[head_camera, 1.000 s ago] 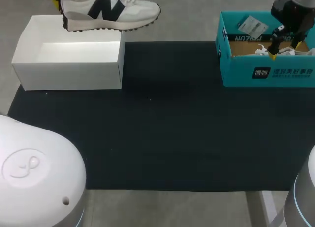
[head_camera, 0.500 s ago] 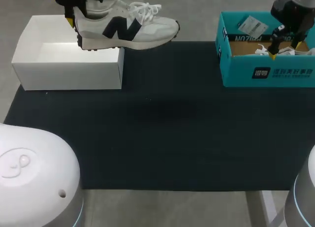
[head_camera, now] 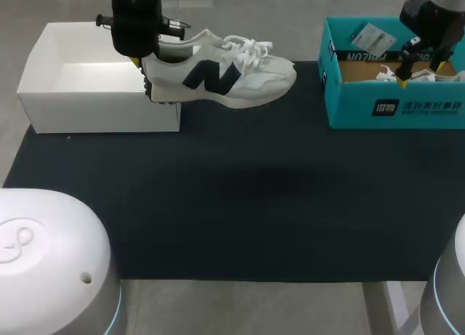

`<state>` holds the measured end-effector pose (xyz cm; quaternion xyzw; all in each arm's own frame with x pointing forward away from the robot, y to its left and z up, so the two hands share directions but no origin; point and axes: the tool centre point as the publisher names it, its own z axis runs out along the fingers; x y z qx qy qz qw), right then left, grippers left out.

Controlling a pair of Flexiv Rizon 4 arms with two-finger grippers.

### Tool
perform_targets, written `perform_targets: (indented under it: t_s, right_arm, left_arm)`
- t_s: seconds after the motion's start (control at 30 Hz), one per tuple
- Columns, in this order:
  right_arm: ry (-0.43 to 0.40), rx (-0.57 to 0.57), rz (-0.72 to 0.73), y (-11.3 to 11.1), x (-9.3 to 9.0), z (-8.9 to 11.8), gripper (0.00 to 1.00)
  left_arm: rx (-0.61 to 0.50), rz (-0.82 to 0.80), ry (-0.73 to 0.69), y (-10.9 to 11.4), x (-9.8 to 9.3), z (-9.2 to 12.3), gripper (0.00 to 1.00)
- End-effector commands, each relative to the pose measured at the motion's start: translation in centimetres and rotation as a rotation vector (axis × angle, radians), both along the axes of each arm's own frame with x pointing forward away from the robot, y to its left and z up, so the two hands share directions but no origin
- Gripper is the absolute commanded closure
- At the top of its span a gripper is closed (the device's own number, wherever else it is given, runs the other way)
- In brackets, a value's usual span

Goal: Take the shoe out of the shoebox, open the shoe tongue, remove and reinsert the insole, then place the shoe into the shoebox

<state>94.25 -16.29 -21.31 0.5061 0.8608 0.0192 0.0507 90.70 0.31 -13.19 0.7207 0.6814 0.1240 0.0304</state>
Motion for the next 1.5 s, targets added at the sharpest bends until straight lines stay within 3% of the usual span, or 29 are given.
perform_targets:
  t_s: [0.03, 0.67, 1.07, 1.5]
  right_arm:
    - [0.0, 0.0, 0.0, 0.0, 0.0, 0.0, 0.0]
    - [0.0, 0.0, 0.0, 0.0, 0.0, 0.0, 0.0]
    - [0.0, 0.0, 0.0, 0.0, 0.0, 0.0, 0.0]
    - [0.0, 0.0, 0.0, 0.0, 0.0, 0.0, 0.0]
  left_arm:
    - [-0.005, -0.018, -0.212, -1.3, -0.9, -0.9, 1.0]
    - [-0.038, 0.03, -0.117, -9.0, -5.0, -4.4, 1.0]
    - [-0.032, 0.071, -0.099, -10.8, -6.9, -7.1, 1.0]
    - [0.004, 0.102, -0.116, -10.7, -7.4, -12.9, 1.0]
